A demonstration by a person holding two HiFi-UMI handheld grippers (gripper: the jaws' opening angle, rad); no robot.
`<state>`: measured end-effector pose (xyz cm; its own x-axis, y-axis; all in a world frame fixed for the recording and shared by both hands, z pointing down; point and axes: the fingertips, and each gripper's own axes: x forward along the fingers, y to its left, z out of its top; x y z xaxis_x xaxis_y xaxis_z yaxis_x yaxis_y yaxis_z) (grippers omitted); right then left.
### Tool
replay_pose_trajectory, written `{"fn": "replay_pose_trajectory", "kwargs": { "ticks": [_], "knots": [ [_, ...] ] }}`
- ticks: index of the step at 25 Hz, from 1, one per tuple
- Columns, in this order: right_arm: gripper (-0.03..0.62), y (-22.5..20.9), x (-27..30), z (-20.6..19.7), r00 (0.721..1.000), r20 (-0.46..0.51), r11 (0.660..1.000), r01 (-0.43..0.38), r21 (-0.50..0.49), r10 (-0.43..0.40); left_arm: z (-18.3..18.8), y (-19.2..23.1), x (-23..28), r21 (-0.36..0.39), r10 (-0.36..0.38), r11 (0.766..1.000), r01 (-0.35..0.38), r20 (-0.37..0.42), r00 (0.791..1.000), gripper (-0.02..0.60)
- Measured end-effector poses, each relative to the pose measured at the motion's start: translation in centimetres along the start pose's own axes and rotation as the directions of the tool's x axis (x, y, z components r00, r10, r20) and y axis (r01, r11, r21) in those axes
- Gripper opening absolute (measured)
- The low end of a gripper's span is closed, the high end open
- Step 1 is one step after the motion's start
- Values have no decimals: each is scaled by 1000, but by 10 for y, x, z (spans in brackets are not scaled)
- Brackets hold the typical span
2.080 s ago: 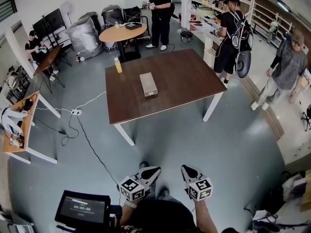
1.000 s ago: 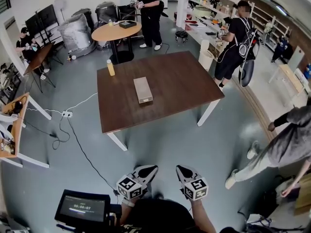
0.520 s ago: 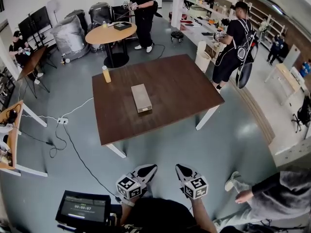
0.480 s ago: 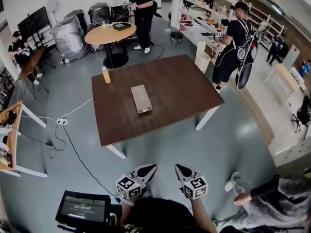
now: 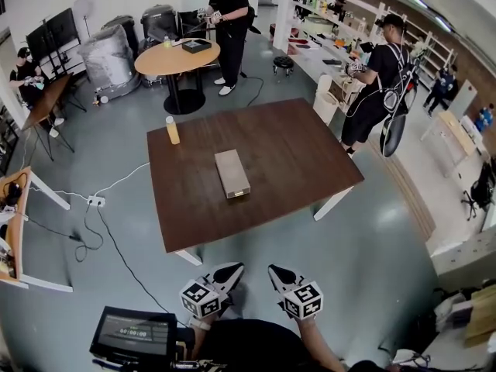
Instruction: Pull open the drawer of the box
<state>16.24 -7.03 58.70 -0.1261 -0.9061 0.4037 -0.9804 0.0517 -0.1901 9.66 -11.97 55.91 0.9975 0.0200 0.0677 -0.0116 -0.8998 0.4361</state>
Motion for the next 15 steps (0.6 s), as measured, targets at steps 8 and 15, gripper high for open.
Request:
{"fn": "replay_pose_trajectory", "kwargs": {
  "ticks": [8,15],
  "knots": [
    [-12,6,46,17,1000,-13,1000,-6,6,6,20,48,-11,-14,7,1000,-7,4,1000,0],
    [-12,16,71,22,1000,-17,1000,11,24,-11,28,75,-21,-13,-14,1000,14,-3,1000,0]
  ]
}}
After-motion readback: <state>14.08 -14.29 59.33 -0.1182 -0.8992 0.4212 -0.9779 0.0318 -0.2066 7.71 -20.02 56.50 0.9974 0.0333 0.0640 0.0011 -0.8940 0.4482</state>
